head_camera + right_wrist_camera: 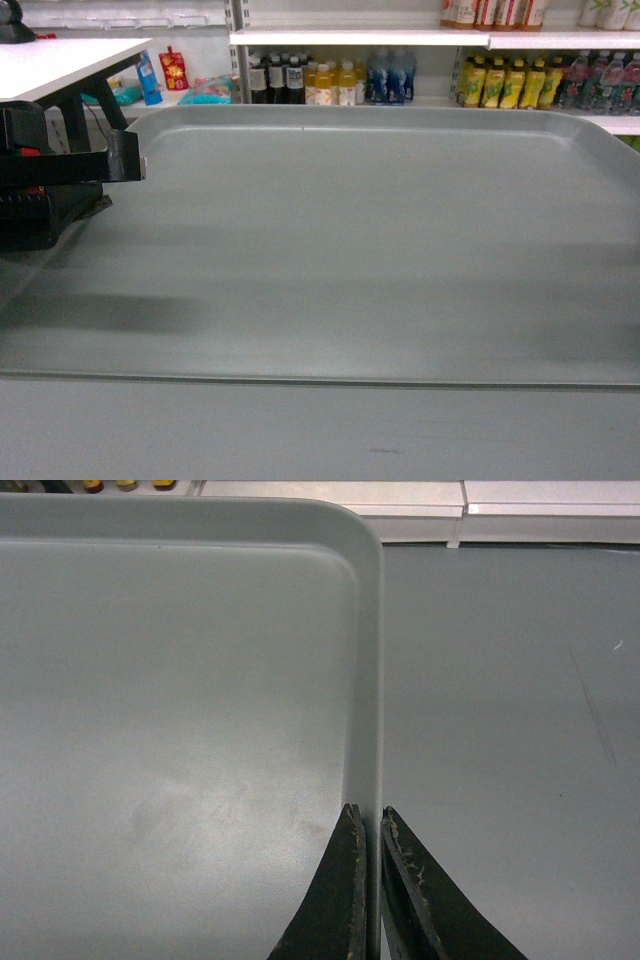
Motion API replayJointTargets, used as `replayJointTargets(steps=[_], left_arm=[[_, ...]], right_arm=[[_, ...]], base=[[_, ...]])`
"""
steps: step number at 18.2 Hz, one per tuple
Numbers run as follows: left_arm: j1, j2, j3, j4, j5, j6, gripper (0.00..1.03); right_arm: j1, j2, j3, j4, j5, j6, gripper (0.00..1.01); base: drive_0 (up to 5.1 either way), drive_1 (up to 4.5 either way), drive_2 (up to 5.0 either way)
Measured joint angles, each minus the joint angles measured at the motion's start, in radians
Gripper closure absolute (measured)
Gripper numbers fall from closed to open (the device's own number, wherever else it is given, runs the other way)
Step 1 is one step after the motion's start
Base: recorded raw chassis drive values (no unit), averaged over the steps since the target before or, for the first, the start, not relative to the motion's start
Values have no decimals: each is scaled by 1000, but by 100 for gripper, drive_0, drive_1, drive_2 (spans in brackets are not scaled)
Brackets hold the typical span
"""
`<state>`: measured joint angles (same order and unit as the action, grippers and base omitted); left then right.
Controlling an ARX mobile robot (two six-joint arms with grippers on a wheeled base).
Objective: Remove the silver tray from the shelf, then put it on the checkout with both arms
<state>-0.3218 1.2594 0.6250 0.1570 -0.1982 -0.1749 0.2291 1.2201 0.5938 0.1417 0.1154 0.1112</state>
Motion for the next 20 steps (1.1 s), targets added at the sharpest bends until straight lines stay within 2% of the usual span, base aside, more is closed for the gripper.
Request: replayJointTargets(steps=[15,20], left_arm=[[0,0,0,0,0,0,100],[0,0,0,0,0,0,100]], right_arm=[[0,0,0,0,0,0,99],[0,0,0,0,0,0,99]], base=[[0,0,0],[-481,153,343]])
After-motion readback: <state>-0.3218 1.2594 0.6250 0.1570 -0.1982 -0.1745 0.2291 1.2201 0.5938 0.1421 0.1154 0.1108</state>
